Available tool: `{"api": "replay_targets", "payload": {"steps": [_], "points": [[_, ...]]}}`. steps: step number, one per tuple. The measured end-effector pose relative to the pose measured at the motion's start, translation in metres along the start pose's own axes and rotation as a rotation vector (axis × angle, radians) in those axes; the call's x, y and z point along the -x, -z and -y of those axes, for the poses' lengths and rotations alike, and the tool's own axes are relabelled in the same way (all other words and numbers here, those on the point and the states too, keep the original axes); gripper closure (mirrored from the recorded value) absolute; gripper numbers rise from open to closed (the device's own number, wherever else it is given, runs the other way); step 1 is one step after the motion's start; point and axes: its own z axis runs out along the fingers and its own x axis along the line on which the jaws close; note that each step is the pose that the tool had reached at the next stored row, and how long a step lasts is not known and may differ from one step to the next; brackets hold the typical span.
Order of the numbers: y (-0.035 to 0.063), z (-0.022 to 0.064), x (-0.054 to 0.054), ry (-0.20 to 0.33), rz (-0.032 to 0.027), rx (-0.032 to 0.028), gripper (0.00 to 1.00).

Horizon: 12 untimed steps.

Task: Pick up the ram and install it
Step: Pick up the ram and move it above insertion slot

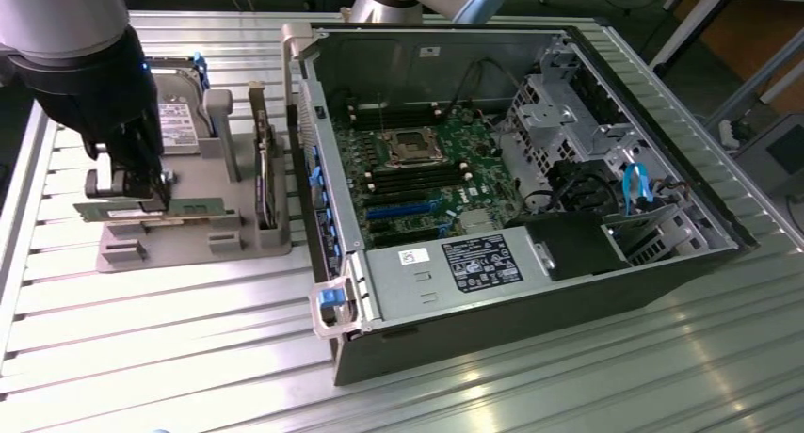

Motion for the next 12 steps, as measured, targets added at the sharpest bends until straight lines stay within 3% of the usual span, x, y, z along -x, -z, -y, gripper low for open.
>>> {"api": "replay_targets", "payload": {"steps": [12], "points": [[0.0273,0.0013,-0.003,0.000,-0.0087,-0.0009,0.89]]}}
